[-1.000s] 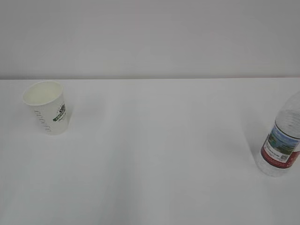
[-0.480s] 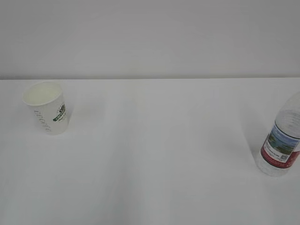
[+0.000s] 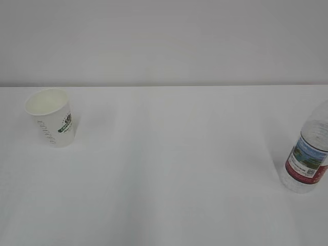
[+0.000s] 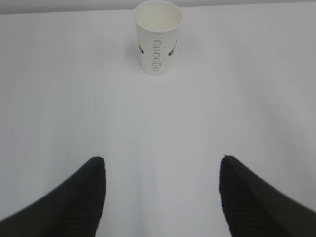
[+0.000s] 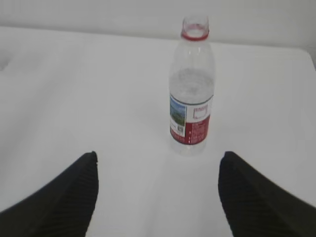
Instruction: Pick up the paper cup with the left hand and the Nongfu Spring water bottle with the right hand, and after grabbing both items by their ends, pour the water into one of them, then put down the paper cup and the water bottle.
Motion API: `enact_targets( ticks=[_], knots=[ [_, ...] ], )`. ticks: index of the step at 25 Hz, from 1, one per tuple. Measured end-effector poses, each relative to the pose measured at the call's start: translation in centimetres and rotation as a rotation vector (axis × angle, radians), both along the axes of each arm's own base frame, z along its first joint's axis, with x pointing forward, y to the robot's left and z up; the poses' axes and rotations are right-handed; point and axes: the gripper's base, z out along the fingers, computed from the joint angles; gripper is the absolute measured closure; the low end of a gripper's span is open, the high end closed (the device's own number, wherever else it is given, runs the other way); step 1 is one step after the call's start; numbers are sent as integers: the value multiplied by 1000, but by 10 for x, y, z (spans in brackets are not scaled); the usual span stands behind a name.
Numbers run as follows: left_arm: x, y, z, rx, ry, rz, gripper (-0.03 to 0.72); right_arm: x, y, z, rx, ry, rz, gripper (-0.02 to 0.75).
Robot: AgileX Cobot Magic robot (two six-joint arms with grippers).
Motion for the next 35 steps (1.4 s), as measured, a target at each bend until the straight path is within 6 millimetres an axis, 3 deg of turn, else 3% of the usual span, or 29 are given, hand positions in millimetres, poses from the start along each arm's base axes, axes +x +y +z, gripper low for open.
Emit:
enact_targets(
  ticks=[7,15,27,35],
  knots=[
    [26,0,25,-11,-47,17,165,5,2,10,33,-100,6,169],
    [53,1,42,-31,-180,48,165,29,5,21,29,-124,4,169],
    [90,5,46,25,-202,80,165,57,7,32,-18,-191,6,169],
    [118,7,39,93,-159,86,165,80,9,31,-57,-141,-1,169]
  ],
)
